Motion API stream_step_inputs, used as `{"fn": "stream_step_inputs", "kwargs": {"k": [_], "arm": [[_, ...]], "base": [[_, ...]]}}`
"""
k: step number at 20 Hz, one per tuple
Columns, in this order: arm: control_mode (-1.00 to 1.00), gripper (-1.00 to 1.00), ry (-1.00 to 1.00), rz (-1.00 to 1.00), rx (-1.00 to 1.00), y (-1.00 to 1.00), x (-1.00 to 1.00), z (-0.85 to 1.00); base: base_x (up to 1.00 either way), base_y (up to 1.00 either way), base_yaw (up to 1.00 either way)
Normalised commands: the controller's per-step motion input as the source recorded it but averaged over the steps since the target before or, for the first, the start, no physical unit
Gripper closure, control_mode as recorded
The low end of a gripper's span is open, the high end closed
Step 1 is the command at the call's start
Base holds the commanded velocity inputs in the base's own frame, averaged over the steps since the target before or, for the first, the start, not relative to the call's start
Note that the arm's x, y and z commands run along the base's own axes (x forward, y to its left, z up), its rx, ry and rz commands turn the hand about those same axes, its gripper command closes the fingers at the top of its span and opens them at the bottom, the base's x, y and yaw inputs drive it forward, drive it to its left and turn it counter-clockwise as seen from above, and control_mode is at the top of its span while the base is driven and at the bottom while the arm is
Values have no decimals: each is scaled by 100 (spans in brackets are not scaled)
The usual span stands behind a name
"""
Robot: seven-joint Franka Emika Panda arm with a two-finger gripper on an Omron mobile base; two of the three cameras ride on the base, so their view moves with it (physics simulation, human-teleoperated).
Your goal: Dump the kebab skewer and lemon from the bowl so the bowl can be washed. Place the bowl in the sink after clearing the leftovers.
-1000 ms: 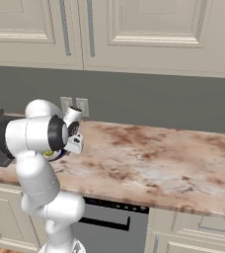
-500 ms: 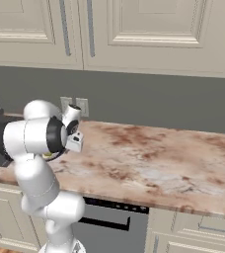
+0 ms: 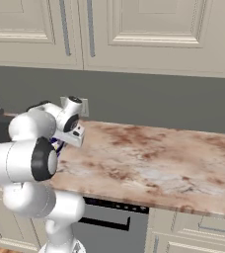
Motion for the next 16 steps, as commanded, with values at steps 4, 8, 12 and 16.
{"fn": "stream_step_inputs", "kwargs": {"k": [4, 8, 12, 16], "arm": [[-100, 100, -7, -14, 12, -27, -42, 71], [-100, 100, -3, -20, 21, -36, -47, 77], [-100, 100, 0, -23, 27, -45, -52, 78], [-100, 100, 0, -17, 32, -57, -62, 81]], "base": [[0, 0, 0], [0, 0, 0], [0, 0, 0], [0, 0, 0]]}}
